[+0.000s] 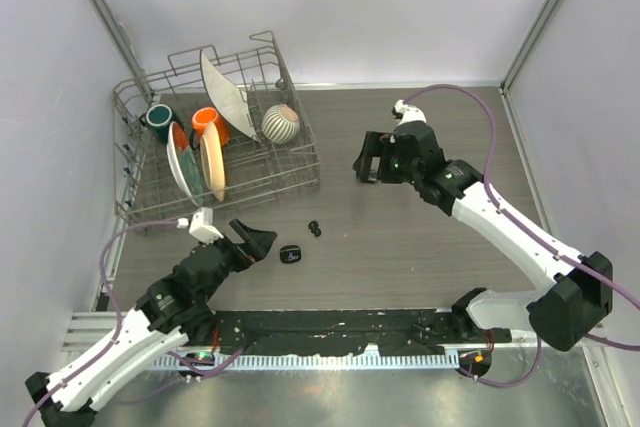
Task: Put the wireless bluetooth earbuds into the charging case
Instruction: Place the charging case at the center of the board, then pick up the charging case at the center of the board.
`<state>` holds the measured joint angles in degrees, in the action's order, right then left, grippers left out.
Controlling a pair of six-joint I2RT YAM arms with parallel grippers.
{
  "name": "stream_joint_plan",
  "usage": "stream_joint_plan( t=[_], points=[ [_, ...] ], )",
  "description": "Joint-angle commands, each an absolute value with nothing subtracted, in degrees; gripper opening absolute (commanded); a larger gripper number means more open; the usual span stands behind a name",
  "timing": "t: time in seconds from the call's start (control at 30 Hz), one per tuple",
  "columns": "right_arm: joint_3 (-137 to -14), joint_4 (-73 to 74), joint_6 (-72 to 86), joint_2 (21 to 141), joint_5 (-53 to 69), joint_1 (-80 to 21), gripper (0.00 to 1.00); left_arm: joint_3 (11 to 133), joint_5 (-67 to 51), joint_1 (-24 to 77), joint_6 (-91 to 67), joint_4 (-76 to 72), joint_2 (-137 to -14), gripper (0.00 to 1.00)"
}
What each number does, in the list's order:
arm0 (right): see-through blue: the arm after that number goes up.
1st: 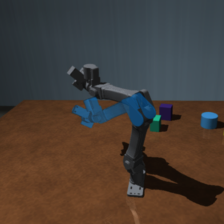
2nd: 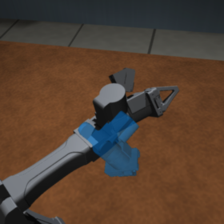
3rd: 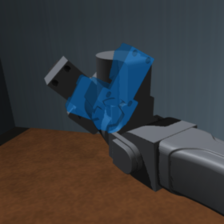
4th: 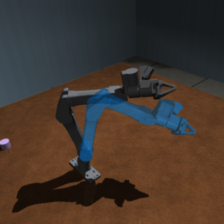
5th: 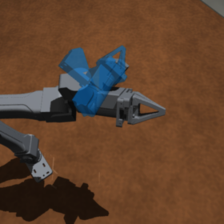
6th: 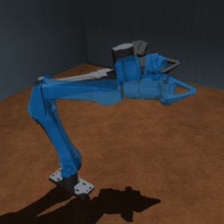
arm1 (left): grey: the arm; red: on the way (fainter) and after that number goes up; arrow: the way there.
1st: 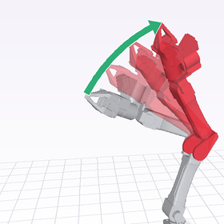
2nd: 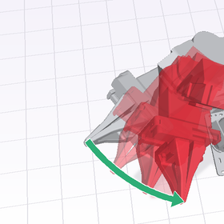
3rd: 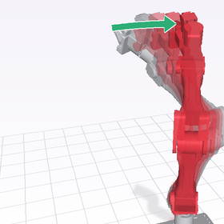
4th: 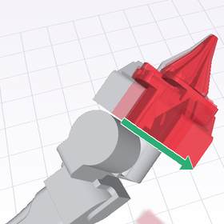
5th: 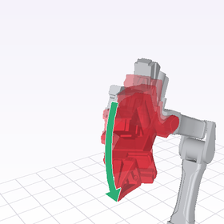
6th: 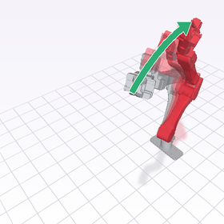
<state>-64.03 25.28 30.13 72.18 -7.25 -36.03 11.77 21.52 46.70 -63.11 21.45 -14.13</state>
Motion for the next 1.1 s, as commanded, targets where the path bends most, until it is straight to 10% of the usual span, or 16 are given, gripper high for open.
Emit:
stream_joint_plan(
  t=[0.0, 0.37, 0.63, 1.07],
  points=[
    [-61.01, 22.16, 18.74, 70.66, -6.15, -30.15, 0.9, 19.75, 21.82, 46.58, -57.14, 26.81, -12.65, 1.0],
    [-36.67, -22.54, -2.26, 70.04, 2.86, -24.26, 0.98, 28.2, 0.91, 46.5, -42.56, 14.5, -20.39, 1.0],
    [-40.69, -29.15, -9.75, 85.23, 25.77, -15.74, 0.92, 30.23, -0.8, 46.5, -41.13, 14.76, -20.31, 1.0],
    [-60.71, -2.74, -35.49, 101.85, 34.81, -13.27, 0.88, 26.63, 0.44, 46.49, -47.19, 16.26, -12.23, 1.0]
  ],
)
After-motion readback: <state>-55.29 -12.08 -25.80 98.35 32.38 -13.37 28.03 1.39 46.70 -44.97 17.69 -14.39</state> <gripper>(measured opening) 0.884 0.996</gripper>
